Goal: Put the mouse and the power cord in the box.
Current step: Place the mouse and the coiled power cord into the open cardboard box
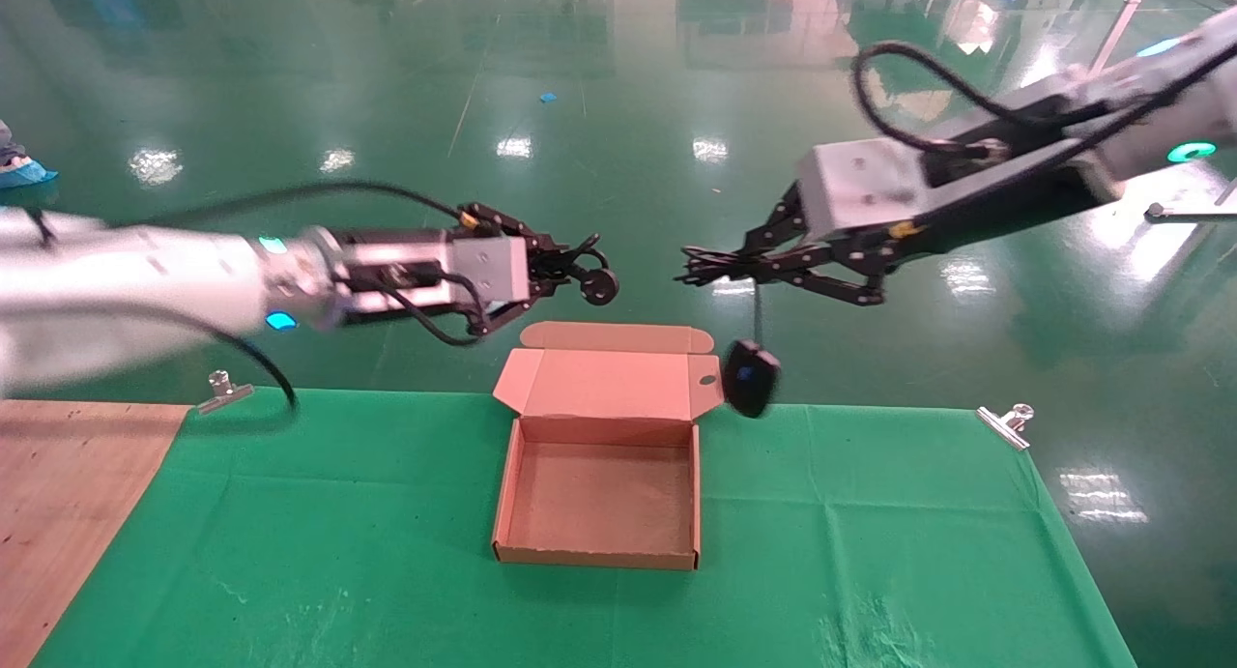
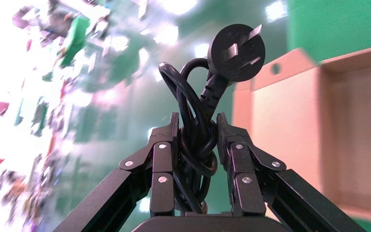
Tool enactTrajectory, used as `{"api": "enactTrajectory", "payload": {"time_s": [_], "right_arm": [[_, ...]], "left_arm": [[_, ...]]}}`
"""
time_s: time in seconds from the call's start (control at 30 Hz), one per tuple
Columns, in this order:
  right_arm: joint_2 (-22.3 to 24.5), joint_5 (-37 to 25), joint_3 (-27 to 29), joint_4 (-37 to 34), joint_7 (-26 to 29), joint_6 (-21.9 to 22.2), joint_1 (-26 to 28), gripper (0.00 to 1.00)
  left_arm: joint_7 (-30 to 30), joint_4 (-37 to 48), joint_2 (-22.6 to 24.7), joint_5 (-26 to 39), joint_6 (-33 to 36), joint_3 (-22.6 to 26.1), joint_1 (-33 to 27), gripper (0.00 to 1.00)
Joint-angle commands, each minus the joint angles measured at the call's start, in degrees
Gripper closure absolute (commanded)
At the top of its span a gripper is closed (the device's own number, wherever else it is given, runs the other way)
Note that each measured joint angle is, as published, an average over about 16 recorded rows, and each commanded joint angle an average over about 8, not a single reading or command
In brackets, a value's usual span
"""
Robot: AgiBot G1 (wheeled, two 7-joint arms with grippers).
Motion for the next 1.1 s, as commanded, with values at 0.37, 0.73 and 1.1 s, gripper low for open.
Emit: {"api": "enactTrajectory", "payload": {"time_s": [0.37,0.73,1.1], "right_arm": [[4.9,1.4,-0.4,6.0,2.3,-2.7,-4.8,1.00],[8.9,3.2,-1.1,14.7,6.6,-2.5,-9.1,1.00],[12.8,4.8,-2.0,22.2,10.6,-2.0,-12.2,1.00]], "left_arm": [[4.5,-13.4,5.7,0.1,-23.7,-1.2,21.9,1.00],[5.4,-14.3,7.4,-0.6,-37.1,9.5,27.8,1.00],[5.6,-11.0,7.3,-4.0,-41.6,21.9,25.2,0.56]]}}
